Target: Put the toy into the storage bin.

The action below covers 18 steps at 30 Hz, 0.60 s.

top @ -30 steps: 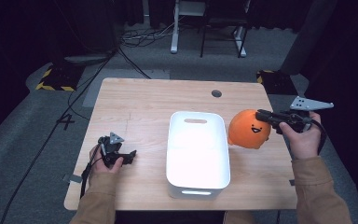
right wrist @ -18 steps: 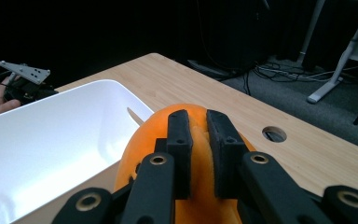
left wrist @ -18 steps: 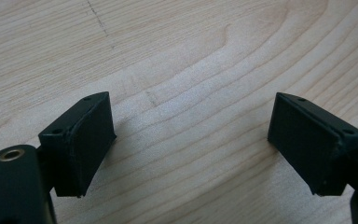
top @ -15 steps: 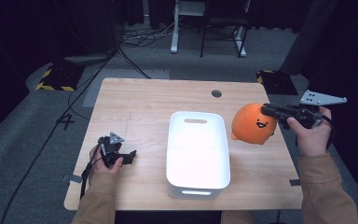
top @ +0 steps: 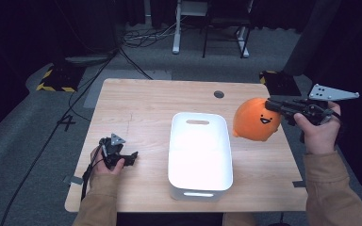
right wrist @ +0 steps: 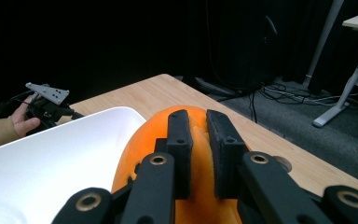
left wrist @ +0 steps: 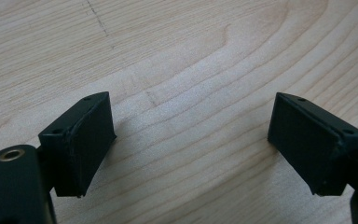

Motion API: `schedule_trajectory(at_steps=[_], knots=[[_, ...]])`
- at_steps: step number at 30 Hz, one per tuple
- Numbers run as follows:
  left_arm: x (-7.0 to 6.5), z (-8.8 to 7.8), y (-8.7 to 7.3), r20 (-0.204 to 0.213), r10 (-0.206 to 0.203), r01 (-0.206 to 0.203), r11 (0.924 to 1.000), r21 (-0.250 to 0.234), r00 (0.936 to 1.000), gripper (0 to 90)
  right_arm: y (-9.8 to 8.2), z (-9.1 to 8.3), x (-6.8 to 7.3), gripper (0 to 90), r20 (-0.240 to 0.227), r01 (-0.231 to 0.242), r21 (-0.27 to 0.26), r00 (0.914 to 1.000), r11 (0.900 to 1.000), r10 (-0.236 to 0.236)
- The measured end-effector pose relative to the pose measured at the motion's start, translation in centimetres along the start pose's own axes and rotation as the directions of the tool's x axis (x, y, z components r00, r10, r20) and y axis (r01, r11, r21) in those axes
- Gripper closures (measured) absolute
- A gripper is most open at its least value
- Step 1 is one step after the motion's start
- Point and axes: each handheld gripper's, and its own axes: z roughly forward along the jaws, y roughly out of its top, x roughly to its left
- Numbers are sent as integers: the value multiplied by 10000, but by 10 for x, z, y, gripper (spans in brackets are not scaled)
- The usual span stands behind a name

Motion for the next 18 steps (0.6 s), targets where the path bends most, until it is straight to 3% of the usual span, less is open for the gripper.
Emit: schedule_trajectory(at_steps=[9,18], knots=[[0,0,0,-23,4,-4,10000,-5,10000,147,12,5,11,806,-73,365,-228,9993,9991,-367],[0,0,0,-14,12,-12,10000,-11,10000,147,26,21,24,807,-566,553,-488,9967,9973,-580]])
